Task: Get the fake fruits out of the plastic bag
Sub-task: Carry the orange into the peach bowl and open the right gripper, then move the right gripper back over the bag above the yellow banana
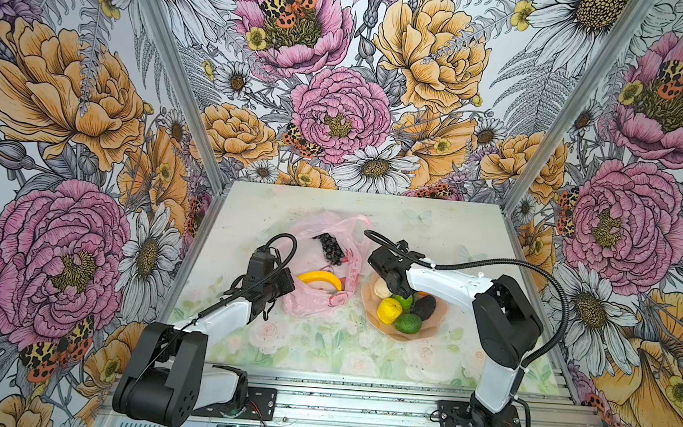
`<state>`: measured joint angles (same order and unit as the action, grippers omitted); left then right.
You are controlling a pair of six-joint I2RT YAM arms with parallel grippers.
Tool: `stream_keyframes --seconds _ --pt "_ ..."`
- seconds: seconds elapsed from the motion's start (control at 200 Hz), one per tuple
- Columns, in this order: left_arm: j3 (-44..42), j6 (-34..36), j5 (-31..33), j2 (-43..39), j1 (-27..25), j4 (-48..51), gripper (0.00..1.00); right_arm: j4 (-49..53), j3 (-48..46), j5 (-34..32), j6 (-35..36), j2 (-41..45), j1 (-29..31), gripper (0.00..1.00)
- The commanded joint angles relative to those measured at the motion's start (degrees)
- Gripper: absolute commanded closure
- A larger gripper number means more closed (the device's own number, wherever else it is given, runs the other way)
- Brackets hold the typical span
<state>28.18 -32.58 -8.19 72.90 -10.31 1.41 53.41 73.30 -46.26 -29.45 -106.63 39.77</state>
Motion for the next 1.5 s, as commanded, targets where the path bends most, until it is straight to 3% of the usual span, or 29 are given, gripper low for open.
stream_keyframes --seconds 0.0,0.42,0.621,0.896,0.976,1.191,1.491 --pt "0.0 1.0 0.8 -0.5 0.2 -0.6 1.00 -0.4 1.6 0.8 0.3 -0.4 0.1 0.44" --pt "1.0 1.2 0.1 1.1 -0.7 -0.7 1.00 -0.7 -0.8 3.7 -1.5 11.9 0.2 0.41" --pt "1.5 1.2 0.6 2.0 -1.6 -0.6 1.00 -1.5 -0.7 10.1 -4.4 17.1 0.6 0.41" --pt "2.4 1.4 0.5 3.2 -2.6 0.1 1.00 -4.7 -1.5 11.1 -7.7 22.7 5.3 0.41" --pt "2.2 1.5 0.8 2.8 -2.7 0.2 1.00 -6.5 -1.8 11.3 -8.5 23.8 9.3 0.40" --pt "2.3 1.6 1.0 1.3 -2.7 1.3 1.00 -11.9 1.0 17.3 -9.8 22.8 13.8 0.40" --pt "2.1 0.9 -0.1 1.6 -3.3 0.5 1.00 -20.4 7.3 27.3 -11.9 10.8 15.6 0.41"
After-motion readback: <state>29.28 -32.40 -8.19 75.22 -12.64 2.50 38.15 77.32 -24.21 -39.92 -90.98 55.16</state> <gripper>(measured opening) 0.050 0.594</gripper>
